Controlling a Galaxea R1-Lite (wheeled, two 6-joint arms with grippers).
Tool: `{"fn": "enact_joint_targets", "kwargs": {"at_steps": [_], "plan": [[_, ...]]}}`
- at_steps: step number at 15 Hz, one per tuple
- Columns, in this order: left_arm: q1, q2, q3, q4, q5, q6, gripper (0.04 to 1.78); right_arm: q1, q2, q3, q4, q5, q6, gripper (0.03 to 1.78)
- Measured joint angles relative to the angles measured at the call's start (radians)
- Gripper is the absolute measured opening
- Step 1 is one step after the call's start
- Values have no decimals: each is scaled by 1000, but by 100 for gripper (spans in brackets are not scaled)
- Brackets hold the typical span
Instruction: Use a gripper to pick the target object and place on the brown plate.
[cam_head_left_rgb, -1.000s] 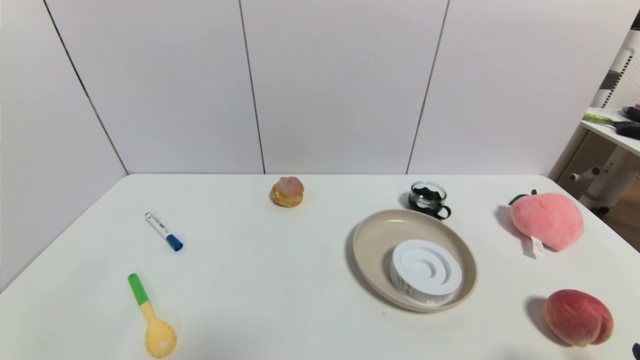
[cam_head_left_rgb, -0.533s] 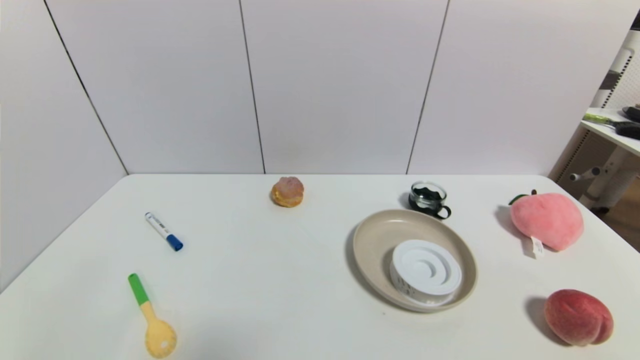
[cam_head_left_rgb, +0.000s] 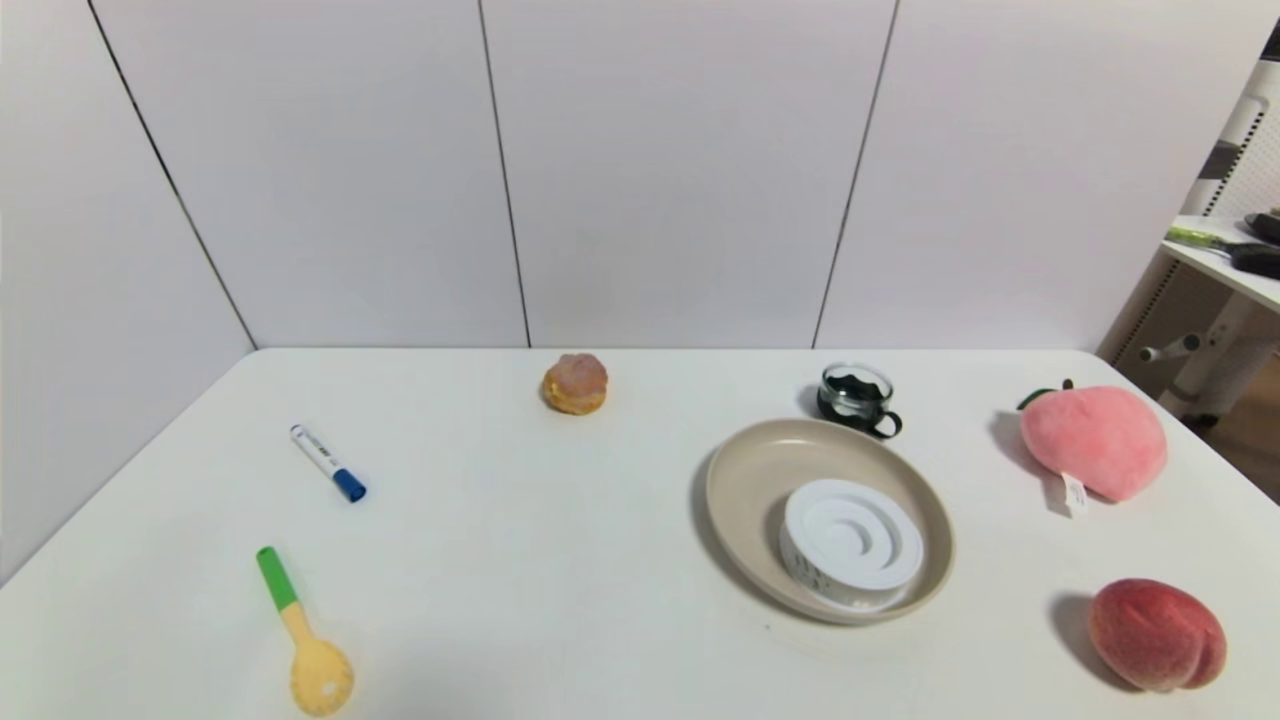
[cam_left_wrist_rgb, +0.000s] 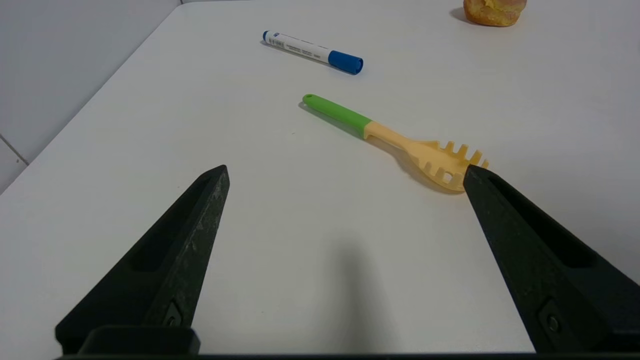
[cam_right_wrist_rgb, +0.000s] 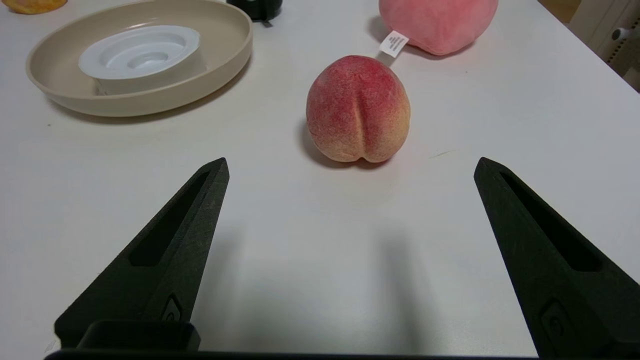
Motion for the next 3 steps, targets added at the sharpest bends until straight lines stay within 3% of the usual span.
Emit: {"fn": "enact_joint_targets", "kwargs": {"at_steps": [3], "plan": [[0,0,0,0,0,0,169,0,0,0,0,-2,5,169]]}}
